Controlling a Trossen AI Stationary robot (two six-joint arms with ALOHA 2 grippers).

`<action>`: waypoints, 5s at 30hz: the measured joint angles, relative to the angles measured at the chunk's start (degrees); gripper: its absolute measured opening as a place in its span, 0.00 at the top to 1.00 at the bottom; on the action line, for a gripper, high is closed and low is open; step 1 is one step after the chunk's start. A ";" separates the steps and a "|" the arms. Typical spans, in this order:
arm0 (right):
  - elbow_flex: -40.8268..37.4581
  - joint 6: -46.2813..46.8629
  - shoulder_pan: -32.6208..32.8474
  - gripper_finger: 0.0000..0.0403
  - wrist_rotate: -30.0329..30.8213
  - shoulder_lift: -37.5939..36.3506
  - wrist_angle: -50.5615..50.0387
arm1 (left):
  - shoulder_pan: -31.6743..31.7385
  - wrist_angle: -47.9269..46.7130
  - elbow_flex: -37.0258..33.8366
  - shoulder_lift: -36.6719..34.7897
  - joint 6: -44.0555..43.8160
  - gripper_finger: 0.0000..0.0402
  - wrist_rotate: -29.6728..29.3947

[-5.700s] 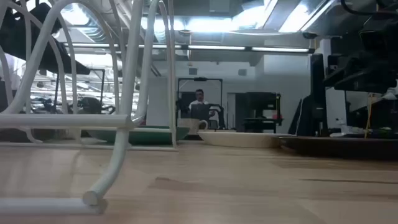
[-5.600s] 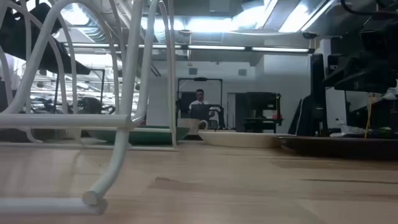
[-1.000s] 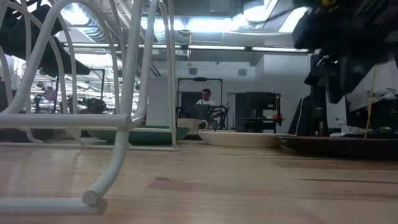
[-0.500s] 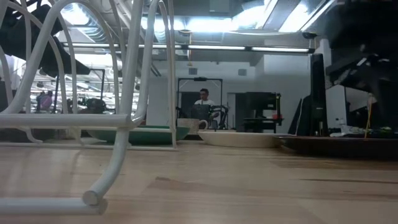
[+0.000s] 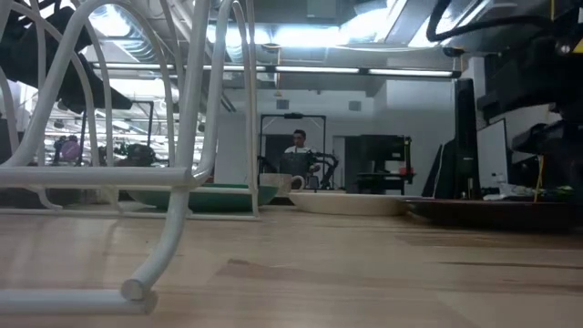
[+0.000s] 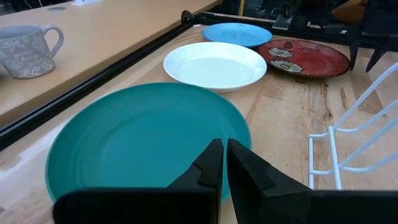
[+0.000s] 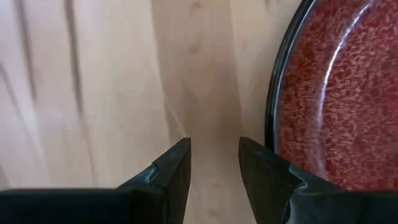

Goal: Sort dishes
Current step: Put the red plate into the dish rack

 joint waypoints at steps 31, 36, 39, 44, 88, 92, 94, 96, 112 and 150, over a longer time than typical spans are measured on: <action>9.75 -0.08 0.00 0.65 13.51 10.60 -14.97 | 0.00 -0.02 0.00 -0.01 0.22 0.97 -0.01; 9.67 0.17 -0.09 0.65 17.36 12.89 -15.87 | -0.01 0.00 0.00 0.00 0.29 0.97 0.00; 9.64 0.15 -0.10 0.65 17.59 13.18 -15.82 | -0.01 -0.02 0.00 0.00 0.61 0.97 0.00; 9.53 -0.17 -0.10 0.65 18.13 13.22 -15.36 | -0.01 -0.02 0.00 0.00 0.63 0.97 0.00; 34.69 -0.47 -0.14 0.95 21.73 13.49 -30.60 | -0.02 0.00 0.00 -0.02 0.07 0.97 -0.01; 36.07 -1.58 -0.10 0.96 21.71 13.49 -30.35 | 0.00 0.02 0.00 -0.02 -1.08 0.97 -0.01; 36.47 -1.78 -0.10 0.96 21.61 13.49 -30.15 | 0.00 0.09 0.00 0.00 -1.17 0.97 0.00; 36.74 -1.87 -0.12 0.96 21.56 13.49 -30.03 | 0.00 0.68 0.00 -0.01 -1.18 0.97 -0.01; 46.98 -3.26 -0.17 0.96 24.61 13.49 -38.42 | -0.01 9.39 0.00 -0.02 4.96 0.97 0.00; 74.34 -16.96 -4.79 0.96 38.09 13.38 -21.96 | -0.02 10.52 0.00 0.00 7.89 0.97 -0.01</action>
